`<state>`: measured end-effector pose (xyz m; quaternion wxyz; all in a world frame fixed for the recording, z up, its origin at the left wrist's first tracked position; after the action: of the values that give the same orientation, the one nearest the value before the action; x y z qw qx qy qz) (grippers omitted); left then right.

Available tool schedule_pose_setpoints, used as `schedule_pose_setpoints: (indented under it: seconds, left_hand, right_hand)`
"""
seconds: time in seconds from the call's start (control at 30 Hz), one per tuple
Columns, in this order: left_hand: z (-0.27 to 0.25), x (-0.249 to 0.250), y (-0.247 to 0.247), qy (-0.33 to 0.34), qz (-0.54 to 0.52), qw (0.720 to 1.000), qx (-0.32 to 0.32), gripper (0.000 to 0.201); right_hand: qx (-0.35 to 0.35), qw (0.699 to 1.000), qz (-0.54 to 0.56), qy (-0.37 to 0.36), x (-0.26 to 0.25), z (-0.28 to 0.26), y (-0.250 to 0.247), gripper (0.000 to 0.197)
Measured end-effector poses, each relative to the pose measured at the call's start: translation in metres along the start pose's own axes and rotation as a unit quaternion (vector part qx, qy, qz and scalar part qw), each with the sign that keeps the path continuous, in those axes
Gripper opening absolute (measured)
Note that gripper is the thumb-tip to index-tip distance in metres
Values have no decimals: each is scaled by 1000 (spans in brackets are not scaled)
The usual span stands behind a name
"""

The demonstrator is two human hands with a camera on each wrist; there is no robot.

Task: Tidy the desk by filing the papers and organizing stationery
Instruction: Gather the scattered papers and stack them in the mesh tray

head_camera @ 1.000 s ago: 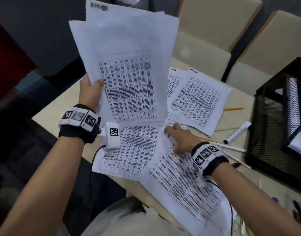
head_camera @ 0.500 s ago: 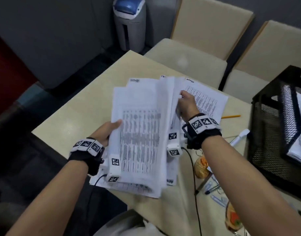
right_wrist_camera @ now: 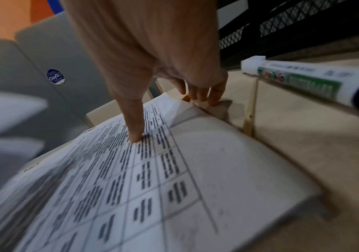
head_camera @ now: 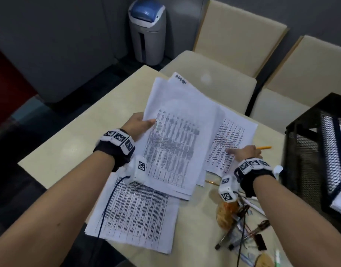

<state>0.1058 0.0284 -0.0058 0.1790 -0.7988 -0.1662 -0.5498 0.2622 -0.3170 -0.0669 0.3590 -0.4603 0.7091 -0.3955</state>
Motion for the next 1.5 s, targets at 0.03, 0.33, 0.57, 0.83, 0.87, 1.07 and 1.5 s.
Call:
schedule_pose_setpoints:
  seconds: [0.03,0.33,0.57,0.83,0.87,1.07,1.5]
  left_hand:
    - [6,1,5,-21,4,1000,-6,21]
    - [16,-44,69,-90,214,971,-55,13]
    - [-19,-30,91,1,158,983,-93,70]
    - [-69,84,45,188,37,974,-121,7]
    - [-74,98,37,205,6,972,-119,7]
    - [-110,145,2,295,-139,941,-92,35]
    - [-100,19,10,144,-105,984,-22,25]
  right_hand:
    - [0,1000,-13,-26,-5,1,2,92]
    - [-48,990,28,-130,-27,-43,55,42]
    - [-157,902,403,-10,4,-49,80,64]
    - [-171,761,561,-279,-45,-126,-28,74]
    - [-151,753,560,-309,-51,-137,-51,68]
    - [-16,719,543,-433,-71,-201,-141,29]
    - [-25,842,462,-279,-55,-187,-15,30]
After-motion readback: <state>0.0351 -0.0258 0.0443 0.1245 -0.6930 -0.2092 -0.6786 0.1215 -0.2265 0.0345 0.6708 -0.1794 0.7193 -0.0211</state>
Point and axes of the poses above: each hand's wrist, its own z-axis towards the middle knuckle, its own y-axis out of the palm, x = y × z, the point moved 9 cm from there along z, towards the middle knuckle, and after that the axes turned 14 degrees about -z, right-handed, at the moved point
